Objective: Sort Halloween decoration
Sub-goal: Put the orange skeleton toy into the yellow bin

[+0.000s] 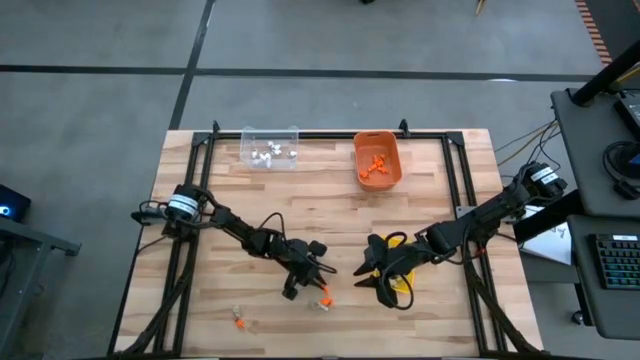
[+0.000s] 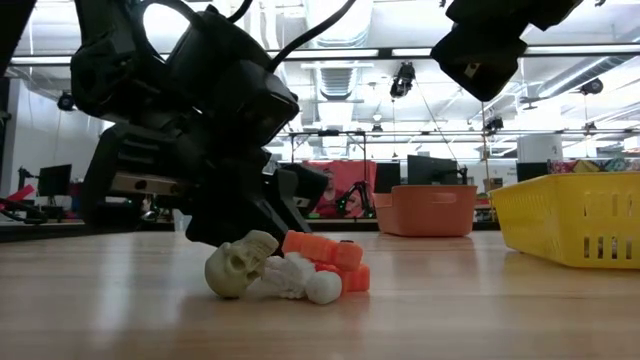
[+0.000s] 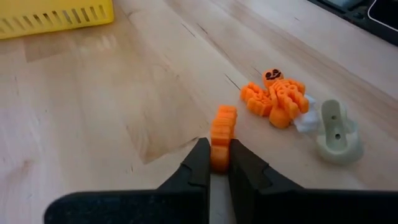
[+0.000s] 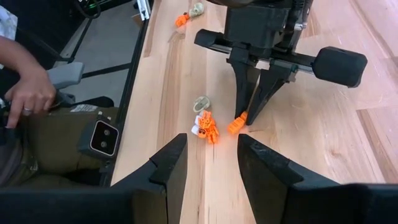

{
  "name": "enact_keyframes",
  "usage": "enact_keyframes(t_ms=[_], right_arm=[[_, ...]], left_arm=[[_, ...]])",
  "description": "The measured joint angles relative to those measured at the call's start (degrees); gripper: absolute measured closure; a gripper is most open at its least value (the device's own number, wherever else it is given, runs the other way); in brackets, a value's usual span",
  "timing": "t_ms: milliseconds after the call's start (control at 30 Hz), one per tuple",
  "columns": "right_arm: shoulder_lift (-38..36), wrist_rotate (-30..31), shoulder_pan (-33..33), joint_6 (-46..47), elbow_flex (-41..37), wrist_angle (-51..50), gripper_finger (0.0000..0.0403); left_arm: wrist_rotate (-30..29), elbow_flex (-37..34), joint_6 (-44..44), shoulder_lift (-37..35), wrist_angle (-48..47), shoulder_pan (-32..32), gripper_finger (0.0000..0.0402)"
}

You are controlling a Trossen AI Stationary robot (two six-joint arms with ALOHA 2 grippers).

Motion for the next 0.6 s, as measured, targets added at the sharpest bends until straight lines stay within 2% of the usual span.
enact_keyframes(t_ms=[200, 367, 600], right_arm=[[0.0, 0.7, 0.0, -0.1, -0.1, 0.1, 0.0271], [0.0, 5.3, 0.0, -1.6, -0.1, 0.1, 0.0271], [1.5, 11.2, 0.0, -8.9, -0.1, 4.8, 0.0271]], left_arm=[[-1.9, -0.9, -0.1, -2.2, -0.9, 0.0, 0.0399], [-9.4, -3.4, 1.5, -7.1, -0.3, 0.0, 0.0400], [-19.2, -8.0, 0.1, -17.3, 0.7, 0.0, 0.0400]])
